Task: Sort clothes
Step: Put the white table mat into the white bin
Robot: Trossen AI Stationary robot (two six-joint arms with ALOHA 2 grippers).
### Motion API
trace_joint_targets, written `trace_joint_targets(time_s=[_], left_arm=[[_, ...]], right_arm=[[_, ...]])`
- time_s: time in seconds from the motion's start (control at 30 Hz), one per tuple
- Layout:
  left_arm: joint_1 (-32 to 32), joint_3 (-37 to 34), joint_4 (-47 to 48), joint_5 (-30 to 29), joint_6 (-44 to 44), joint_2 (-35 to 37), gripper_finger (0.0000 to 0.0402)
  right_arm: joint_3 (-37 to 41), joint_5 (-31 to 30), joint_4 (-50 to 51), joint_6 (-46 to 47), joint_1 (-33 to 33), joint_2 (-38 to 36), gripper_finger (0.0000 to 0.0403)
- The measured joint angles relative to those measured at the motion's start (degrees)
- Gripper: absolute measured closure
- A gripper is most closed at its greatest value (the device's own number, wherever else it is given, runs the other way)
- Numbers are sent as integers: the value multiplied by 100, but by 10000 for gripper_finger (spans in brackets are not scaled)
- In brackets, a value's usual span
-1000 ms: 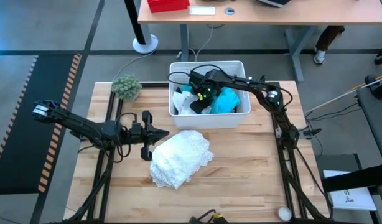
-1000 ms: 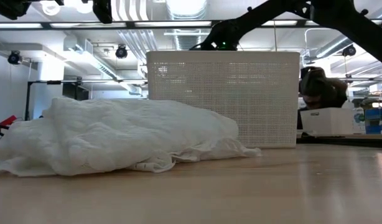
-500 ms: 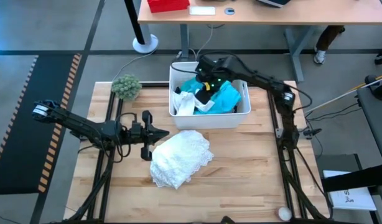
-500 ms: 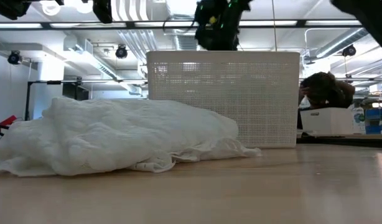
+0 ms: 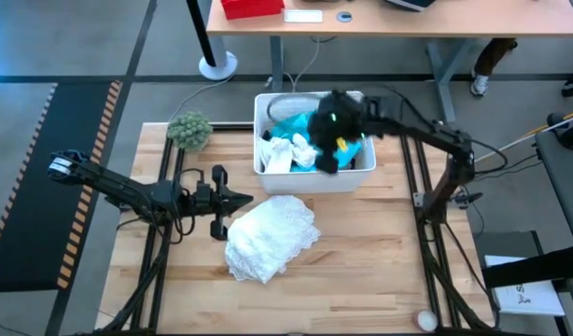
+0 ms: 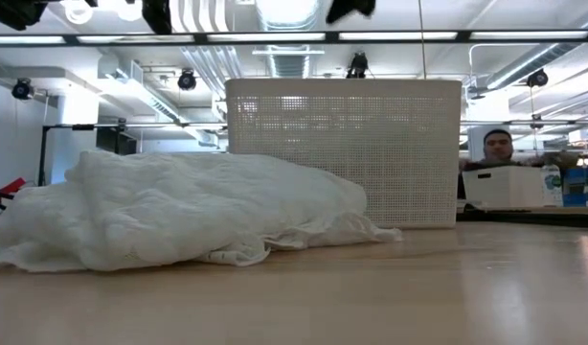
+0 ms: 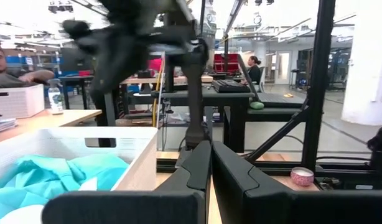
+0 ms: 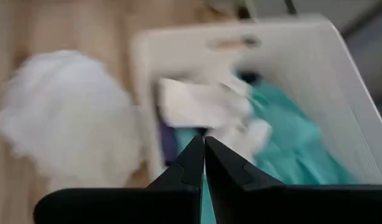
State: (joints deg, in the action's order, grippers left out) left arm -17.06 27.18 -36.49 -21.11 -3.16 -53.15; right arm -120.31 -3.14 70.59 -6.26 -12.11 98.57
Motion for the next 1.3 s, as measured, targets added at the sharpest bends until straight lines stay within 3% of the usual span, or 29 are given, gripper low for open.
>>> trace_joint_targets(time_s=[0.3,0.5,0.67,0.93,1.1,1.3], left_arm=[[-9,0,19,-90,-186,114,402],[-15,2,-104,-844,-376,476,402],[-15,2,293,-961,-670,877,402],[-15,4,2082,-945,-312,1826,402],[-14,22,2699,-814,-188,2390,402],[-15,22,3329,-649,19,2694,402]], right_arm=[[52,-146,-642,-149,1828,32,402],[258,-154,-1376,63,2551,323,364],[275,-450,-1375,372,2650,867,291],[280,-455,-1385,361,2520,1925,177],[280,-444,-1488,73,2440,2523,139],[261,-439,-1754,-18,2325,3067,122]])
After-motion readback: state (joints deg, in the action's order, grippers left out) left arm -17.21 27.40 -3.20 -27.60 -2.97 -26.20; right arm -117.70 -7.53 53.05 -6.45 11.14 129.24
